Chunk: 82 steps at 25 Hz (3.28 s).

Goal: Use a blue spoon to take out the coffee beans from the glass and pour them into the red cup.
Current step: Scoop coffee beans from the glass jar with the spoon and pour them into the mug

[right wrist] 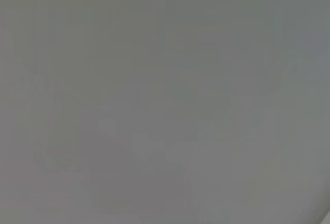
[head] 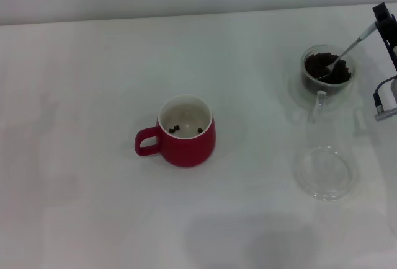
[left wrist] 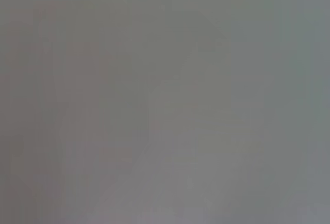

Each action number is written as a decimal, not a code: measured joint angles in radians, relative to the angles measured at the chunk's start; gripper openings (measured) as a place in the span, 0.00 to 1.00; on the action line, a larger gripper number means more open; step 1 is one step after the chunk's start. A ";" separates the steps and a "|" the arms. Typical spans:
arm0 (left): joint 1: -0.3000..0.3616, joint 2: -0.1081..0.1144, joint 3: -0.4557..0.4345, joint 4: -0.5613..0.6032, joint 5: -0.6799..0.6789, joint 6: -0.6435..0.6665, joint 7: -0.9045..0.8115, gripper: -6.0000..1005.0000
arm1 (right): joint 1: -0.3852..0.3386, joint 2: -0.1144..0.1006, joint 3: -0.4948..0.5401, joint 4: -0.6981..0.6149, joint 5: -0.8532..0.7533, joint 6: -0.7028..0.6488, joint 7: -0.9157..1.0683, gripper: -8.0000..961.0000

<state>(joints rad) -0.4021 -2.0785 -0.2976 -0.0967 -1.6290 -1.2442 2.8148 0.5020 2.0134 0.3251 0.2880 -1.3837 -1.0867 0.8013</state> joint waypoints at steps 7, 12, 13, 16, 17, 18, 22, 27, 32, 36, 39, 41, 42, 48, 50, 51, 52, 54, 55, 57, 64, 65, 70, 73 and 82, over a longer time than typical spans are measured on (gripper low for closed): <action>0.002 0.000 0.000 0.000 0.000 0.000 0.000 0.87 | -0.007 -0.001 0.004 -0.014 0.000 0.001 0.056 0.18; 0.002 0.000 0.000 0.000 0.000 0.000 0.000 0.87 | -0.008 -0.001 0.003 -0.024 -0.001 0.001 0.099 0.18; 0.002 0.000 0.000 0.000 0.000 0.000 0.000 0.87 | -0.008 -0.001 0.002 -0.025 -0.002 0.002 0.101 0.18; 0.002 0.000 0.000 0.000 -0.001 0.000 0.000 0.87 | -0.008 -0.001 0.002 -0.026 -0.006 0.004 0.103 0.18; 0.002 0.000 0.000 0.000 -0.001 0.000 0.000 0.87 | -0.007 -0.001 0.003 -0.026 -0.006 0.005 0.105 0.18; 0.002 0.000 0.000 0.000 -0.001 0.000 0.000 0.87 | -0.007 -0.001 0.003 -0.026 -0.006 0.005 0.107 0.18; 0.002 0.000 0.000 0.000 -0.001 0.000 0.000 0.87 | -0.007 -0.001 0.003 -0.025 -0.006 -0.001 0.132 0.18; 0.002 0.000 0.000 0.000 -0.002 0.000 0.000 0.87 | -0.017 -0.001 -0.004 -0.030 -0.009 -0.028 0.170 0.18; 0.002 0.001 0.000 0.000 -0.002 0.000 0.000 0.87 | -0.031 -0.001 -0.016 -0.039 -0.011 -0.066 0.213 0.18; 0.003 0.002 0.000 0.000 -0.002 0.000 0.000 0.87 | -0.043 -0.001 -0.039 -0.044 -0.011 -0.119 0.264 0.18; 0.003 0.002 0.000 0.000 -0.002 0.000 0.000 0.87 | -0.053 -0.002 -0.062 -0.046 -0.012 -0.159 0.304 0.18; 0.003 0.002 0.000 0.000 -0.002 0.000 0.000 0.87 | -0.058 -0.002 -0.085 -0.047 -0.012 -0.183 0.330 0.18; 0.002 0.002 0.000 0.000 -0.002 0.000 0.000 0.87 | -0.059 -0.002 -0.108 -0.048 -0.012 -0.210 0.353 0.18; -0.002 0.002 0.000 0.001 -0.002 0.001 0.000 0.87 | -0.058 -0.002 -0.164 -0.034 -0.013 -0.264 0.382 0.18; -0.002 0.002 0.000 0.001 -0.002 0.002 0.000 0.87 | -0.056 0.000 -0.187 -0.027 -0.013 -0.279 0.391 0.18; -0.002 0.002 0.000 0.002 -0.002 0.002 0.000 0.87 | -0.055 0.001 -0.197 -0.021 -0.014 -0.287 0.394 0.18; -0.002 0.002 0.000 0.002 -0.002 0.002 0.000 0.87 | -0.054 0.001 -0.204 -0.015 -0.017 -0.293 0.395 0.18; -0.003 0.002 0.000 0.002 -0.002 0.002 0.002 0.87 | -0.052 0.002 -0.212 -0.001 -0.029 -0.303 0.395 0.18; -0.004 0.002 0.000 0.002 -0.002 0.002 0.003 0.87 | -0.051 0.002 -0.212 0.005 -0.040 -0.306 0.396 0.18; -0.005 0.002 0.000 0.002 -0.002 0.002 0.004 0.87 | -0.050 0.003 -0.213 0.018 -0.062 -0.307 0.396 0.18; -0.014 0.002 0.000 0.002 -0.002 0.008 0.006 0.87 | -0.049 0.006 -0.213 0.069 -0.138 -0.315 0.388 0.18; -0.014 0.002 0.000 0.002 -0.002 0.008 0.006 0.87 | -0.048 0.006 -0.213 0.074 -0.147 -0.319 0.387 0.18; -0.016 0.002 0.000 0.002 0.001 0.009 0.006 0.87 | -0.047 0.008 -0.211 0.094 -0.186 -0.333 0.383 0.18; -0.017 0.002 0.000 0.002 0.002 0.009 0.006 0.87 | -0.040 0.010 -0.214 0.105 -0.194 -0.334 0.370 0.18; -0.015 0.000 0.000 0.002 0.002 0.009 0.006 0.87 | -0.023 0.012 -0.217 0.161 -0.196 -0.325 0.272 0.18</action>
<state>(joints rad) -0.4171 -2.0787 -0.2975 -0.0951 -1.6268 -1.2351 2.8210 0.4786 2.0255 0.1078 0.4491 -1.5800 -1.4113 1.0733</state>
